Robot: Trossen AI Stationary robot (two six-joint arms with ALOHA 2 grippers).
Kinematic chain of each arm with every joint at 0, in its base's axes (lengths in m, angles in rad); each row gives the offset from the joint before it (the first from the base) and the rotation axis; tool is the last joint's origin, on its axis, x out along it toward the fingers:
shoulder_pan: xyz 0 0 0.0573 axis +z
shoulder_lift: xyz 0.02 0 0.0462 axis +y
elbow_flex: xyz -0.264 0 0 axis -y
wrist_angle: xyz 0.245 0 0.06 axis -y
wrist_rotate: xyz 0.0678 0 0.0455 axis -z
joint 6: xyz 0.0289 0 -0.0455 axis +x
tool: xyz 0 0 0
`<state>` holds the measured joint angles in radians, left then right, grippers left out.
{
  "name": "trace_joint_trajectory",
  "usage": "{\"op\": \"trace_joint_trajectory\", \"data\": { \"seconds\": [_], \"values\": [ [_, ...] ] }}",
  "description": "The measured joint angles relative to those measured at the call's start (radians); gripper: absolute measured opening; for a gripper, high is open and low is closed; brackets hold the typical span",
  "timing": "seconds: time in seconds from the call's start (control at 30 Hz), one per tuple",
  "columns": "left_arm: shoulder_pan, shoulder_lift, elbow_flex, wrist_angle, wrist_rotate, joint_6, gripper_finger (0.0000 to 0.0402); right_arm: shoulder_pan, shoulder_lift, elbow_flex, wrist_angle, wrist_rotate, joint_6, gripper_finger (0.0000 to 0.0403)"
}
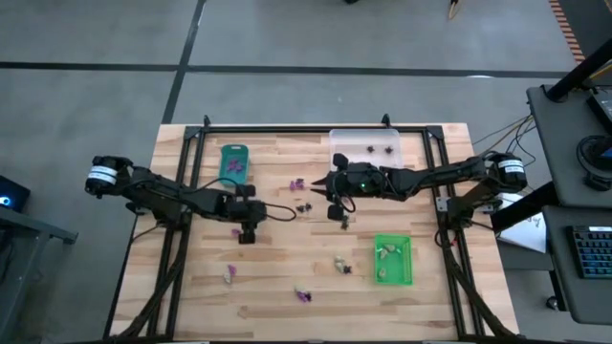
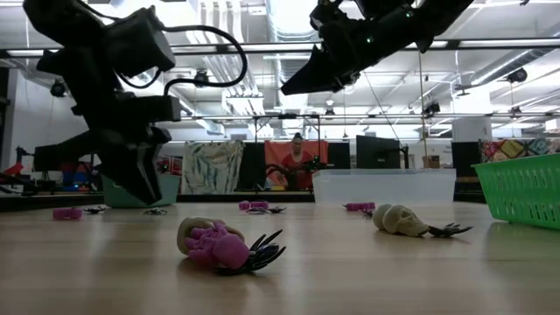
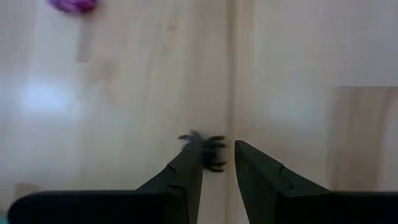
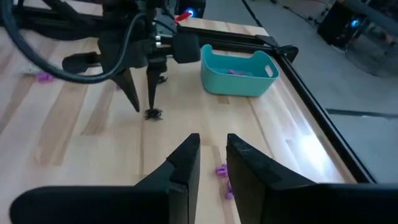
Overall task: Sort Halloween decoration
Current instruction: Put the black spider toy into the white bin
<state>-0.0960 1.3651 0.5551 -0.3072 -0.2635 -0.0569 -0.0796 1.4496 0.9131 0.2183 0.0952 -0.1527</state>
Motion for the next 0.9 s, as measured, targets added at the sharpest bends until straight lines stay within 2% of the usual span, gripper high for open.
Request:
{"op": "trace_joint_trajectory", "data": {
  "seconds": [0.17, 0.37, 0.53, 0.7, 0.9],
  "values": [
    [0.000, 0.000, -0.004, 0.019, -0.033, -0.031, 0.0097, -0.003, 0.034, 0.000, 0.004, 0.000, 0.011, 0.0068],
    [0.000, 0.002, -0.017, 0.017, -0.033, -0.067, 0.0144, -0.008, 0.087, -0.002, 0.005, -0.002, 0.013, 0.0068],
    [0.003, 0.006, -0.056, 0.091, -0.033, -0.061, 0.0175, -0.020, 0.113, -0.002, 0.027, -0.004, 0.014, 0.0068],
    [0.003, 0.006, -0.086, 0.146, -0.033, -0.060, 0.0178, -0.032, 0.115, -0.002, 0.056, -0.051, 0.024, 0.0068],
    [0.005, 0.006, -0.089, 0.149, -0.031, -0.061, 0.0157, -0.033, 0.115, -0.002, 0.064, -0.051, 0.018, 0.0068]
  ]
}}
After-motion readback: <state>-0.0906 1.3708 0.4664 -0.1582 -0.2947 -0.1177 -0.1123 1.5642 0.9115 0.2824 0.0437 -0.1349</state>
